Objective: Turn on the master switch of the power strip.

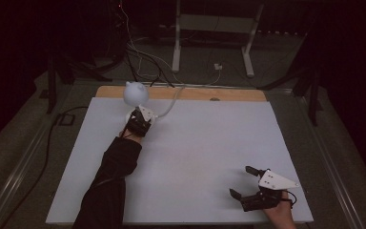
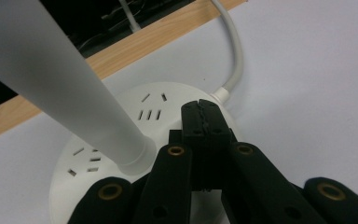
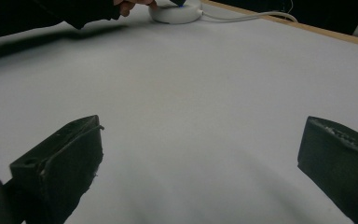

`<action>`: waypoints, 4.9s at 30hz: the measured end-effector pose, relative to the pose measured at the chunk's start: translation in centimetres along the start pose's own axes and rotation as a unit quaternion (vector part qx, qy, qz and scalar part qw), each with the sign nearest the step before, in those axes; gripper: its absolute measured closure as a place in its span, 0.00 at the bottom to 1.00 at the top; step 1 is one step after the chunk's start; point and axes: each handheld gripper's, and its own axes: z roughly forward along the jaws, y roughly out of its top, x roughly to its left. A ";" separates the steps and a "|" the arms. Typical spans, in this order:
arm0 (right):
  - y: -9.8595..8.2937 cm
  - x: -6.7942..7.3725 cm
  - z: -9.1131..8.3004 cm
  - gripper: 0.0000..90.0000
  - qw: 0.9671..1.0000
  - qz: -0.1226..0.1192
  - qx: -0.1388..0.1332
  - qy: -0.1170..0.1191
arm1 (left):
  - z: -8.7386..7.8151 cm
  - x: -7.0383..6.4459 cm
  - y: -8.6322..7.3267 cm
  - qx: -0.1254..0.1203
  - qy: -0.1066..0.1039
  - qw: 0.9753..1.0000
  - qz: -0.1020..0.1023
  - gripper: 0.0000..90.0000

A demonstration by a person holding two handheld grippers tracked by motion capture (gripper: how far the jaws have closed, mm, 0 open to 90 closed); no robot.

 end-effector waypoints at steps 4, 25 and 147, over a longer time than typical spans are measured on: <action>0.0 0.0 0.1 0.00 1.000 0.001 0.001 0.001 | 0.0 0.0 0.0 0.003 0.002 1.000 0.006 1.00; 0.0 0.0 0.1 0.00 1.000 0.001 0.002 0.001 | -0.1 0.6 0.3 0.001 -0.022 1.000 0.005 1.00; 0.2 0.1 0.2 0.00 1.000 -0.002 0.000 -0.003 | -17.2 -1.4 -9.2 -0.010 -0.277 0.961 -0.007 0.00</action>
